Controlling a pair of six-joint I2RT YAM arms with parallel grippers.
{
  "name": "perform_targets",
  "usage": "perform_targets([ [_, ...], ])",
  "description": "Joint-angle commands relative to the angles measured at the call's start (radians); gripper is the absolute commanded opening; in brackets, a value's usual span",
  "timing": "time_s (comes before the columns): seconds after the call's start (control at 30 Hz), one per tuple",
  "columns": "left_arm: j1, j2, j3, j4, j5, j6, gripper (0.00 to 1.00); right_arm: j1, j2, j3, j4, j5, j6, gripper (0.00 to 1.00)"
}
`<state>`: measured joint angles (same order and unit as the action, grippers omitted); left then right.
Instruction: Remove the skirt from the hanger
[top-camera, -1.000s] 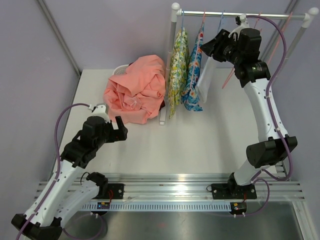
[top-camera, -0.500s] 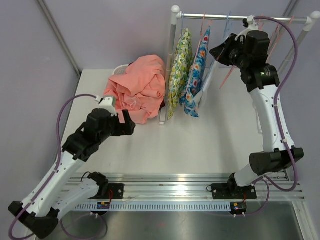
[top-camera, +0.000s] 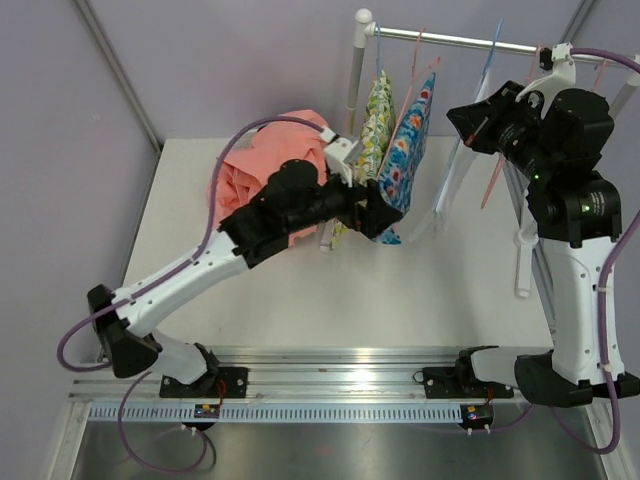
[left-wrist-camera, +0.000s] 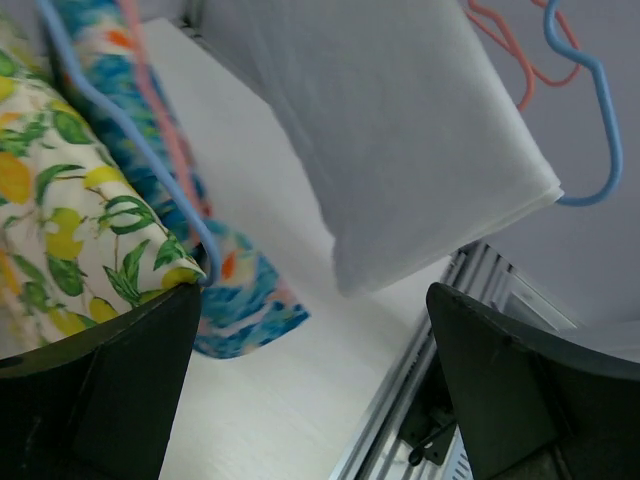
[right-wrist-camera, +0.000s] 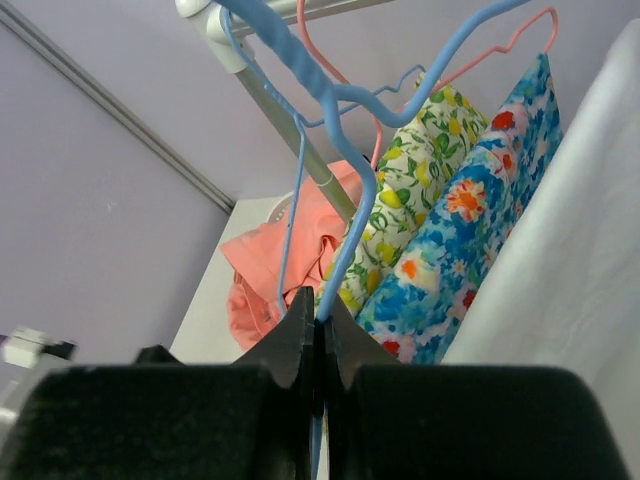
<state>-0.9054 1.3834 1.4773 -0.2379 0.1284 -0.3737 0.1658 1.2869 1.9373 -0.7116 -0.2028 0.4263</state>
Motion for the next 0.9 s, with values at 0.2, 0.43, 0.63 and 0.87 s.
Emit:
perform_targets([
  [0.2, -0.220, 0.189, 0.092, 0.233, 0.088, 0.013, 0.99, 0.005, -0.061, -0.024, -0.011, -0.032, -0.034, 0.00],
  [0.43, -0.283, 0.166, 0.061, 0.252, 0.002, 0.039, 0.99, 0.005, -0.073, -0.035, -0.022, -0.041, -0.038, 0.00],
  [0.63, -0.286, 0.166, 0.080, 0.189, -0.042, 0.070, 0.97, 0.005, -0.075, 0.023, -0.068, -0.055, -0.044, 0.00],
  [0.87, -0.290, 0.157, 0.060, 0.135, -0.110, 0.107, 0.78, 0.005, -0.086, 0.098, -0.132, -0.078, -0.043, 0.00],
])
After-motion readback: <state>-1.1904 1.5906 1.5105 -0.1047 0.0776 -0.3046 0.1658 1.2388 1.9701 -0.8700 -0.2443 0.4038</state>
